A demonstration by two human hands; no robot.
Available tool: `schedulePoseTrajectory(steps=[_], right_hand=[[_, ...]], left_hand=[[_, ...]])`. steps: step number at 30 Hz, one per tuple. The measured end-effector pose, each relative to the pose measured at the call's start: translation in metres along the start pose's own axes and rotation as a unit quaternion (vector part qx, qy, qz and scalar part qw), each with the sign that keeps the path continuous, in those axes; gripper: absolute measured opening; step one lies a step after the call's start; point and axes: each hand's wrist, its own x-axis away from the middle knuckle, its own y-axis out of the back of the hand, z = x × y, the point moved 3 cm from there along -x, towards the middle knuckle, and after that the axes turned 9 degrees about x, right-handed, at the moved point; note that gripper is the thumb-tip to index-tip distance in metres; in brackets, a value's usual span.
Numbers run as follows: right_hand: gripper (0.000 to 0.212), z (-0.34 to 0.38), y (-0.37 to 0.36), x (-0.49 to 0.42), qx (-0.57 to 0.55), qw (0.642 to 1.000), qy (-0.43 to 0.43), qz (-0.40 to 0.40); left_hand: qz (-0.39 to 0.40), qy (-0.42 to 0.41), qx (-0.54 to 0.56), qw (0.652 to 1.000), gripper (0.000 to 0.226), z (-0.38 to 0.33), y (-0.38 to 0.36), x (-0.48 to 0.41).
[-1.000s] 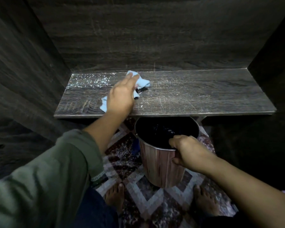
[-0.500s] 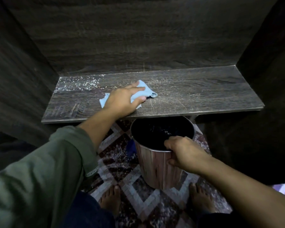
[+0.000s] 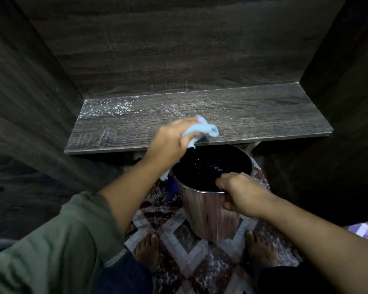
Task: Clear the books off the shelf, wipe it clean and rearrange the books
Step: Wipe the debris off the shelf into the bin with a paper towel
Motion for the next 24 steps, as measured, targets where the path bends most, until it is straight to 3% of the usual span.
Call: schedulePoseTrajectory(steps=[3, 5, 7, 9, 13, 17, 20, 22, 24], right_hand=[[0.028, -0.001, 0.000, 0.003, -0.002, 1.000, -0.002, 0.005], [0.028, -0.003, 0.002, 0.003, -0.011, 1.000, -0.003, 0.002], [0.028, -0.005, 0.004, 0.003, -0.012, 1.000, -0.003, -0.001], [0.028, -0.006, 0.006, 0.003, -0.012, 1.000, -0.002, -0.002], [0.033, -0.006, 0.007, 0.003, -0.007, 1.000, 0.000, 0.001], [0.030, -0.005, 0.006, 0.003, -0.001, 1.000, 0.001, 0.005], [0.032, -0.003, 0.005, 0.003, 0.001, 1.000, 0.004, 0.011], [0.032, -0.001, 0.004, 0.003, 0.010, 1.000, 0.006, 0.013], [0.032, 0.001, 0.005, 0.003, 0.020, 1.000, 0.008, 0.014]], left_hand=[[-0.061, 0.004, -0.045, 0.997, 0.039, 0.003, 0.017, -0.027], [0.026, 0.049, -0.092, 0.994, 0.058, 0.008, 0.011, -0.038], [0.155, 0.150, -0.169, 0.962, 0.075, 0.024, 0.001, -0.035], [0.201, 0.210, -0.213, 0.933, 0.073, 0.037, -0.003, -0.024], [0.174, 0.139, -0.224, 0.949, 0.053, 0.038, -0.001, -0.013], [0.237, 0.045, -0.101, 0.965, 0.045, 0.014, -0.002, 0.004], [0.296, 0.048, -0.067, 0.952, 0.040, -0.001, 0.010, 0.014], [0.269, 0.066, -0.076, 0.958, 0.041, -0.003, 0.024, 0.018], [0.177, 0.077, -0.101, 0.976, 0.043, -0.006, 0.038, 0.019]])
